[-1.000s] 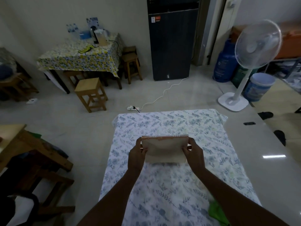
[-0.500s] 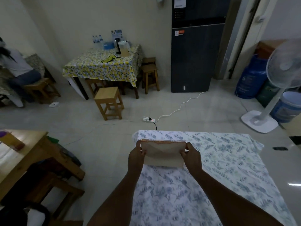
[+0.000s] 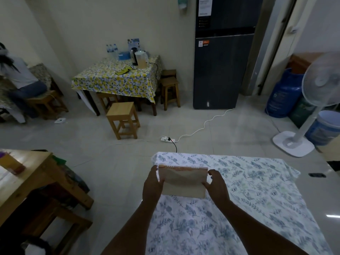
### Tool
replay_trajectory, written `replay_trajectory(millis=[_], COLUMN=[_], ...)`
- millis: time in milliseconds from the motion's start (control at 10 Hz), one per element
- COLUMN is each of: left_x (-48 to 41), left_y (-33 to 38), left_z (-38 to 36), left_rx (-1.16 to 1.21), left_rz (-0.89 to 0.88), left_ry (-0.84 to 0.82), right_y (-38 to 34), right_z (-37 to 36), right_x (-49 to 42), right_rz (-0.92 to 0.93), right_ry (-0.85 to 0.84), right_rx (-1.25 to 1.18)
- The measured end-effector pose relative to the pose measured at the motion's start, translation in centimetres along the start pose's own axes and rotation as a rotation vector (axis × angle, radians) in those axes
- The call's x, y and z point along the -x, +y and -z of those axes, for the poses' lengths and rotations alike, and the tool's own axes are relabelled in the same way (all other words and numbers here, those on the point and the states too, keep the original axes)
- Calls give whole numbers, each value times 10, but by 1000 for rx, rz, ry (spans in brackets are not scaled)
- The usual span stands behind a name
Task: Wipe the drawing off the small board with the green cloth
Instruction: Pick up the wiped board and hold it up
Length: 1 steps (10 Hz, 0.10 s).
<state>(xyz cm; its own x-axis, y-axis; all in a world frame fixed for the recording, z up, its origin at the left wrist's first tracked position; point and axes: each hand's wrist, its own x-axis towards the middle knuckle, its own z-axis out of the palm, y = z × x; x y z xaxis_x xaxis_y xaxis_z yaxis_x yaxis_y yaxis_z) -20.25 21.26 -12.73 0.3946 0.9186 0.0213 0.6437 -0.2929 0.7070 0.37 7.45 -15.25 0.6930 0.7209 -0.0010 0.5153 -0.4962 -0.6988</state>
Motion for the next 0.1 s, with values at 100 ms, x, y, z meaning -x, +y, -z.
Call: replay_trajectory(millis=[100], left_x=[-5], left_y=[9], left_z=[3], left_rx=[-69], left_rz=[-93], left_ry=[45], right_y=[-2], right_z=[14], right_x=[-3], right_rz=[59], right_ry=[40], right_rx=[29])
